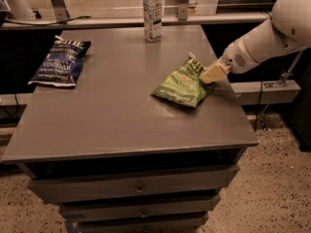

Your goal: Move green jalapeno chip bag near blue chip bag

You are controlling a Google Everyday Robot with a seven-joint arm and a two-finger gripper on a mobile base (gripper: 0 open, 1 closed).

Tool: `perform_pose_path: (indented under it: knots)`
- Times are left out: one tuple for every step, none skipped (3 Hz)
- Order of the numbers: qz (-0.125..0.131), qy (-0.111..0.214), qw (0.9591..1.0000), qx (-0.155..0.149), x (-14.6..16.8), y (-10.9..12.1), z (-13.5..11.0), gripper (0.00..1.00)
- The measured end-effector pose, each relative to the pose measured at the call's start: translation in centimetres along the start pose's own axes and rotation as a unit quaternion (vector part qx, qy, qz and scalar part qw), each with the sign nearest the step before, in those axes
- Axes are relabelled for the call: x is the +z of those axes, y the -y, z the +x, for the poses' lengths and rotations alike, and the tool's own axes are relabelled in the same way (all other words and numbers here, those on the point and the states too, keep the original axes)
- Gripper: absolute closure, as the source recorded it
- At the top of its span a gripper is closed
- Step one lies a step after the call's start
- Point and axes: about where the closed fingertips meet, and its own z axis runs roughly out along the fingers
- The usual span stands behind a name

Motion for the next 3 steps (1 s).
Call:
perform_pose_path:
  knots:
    - [-0.005,0.028,0.9994,0.017,-1.2,-0.6,-2.0,0.87]
    - [0.008,0.070,0.9965,0.044,-3.3,-2.3,-5.6,1.00]
    - [0.008,0.070,0.9965,0.044,-3.3,-2.3,-5.6,1.00]
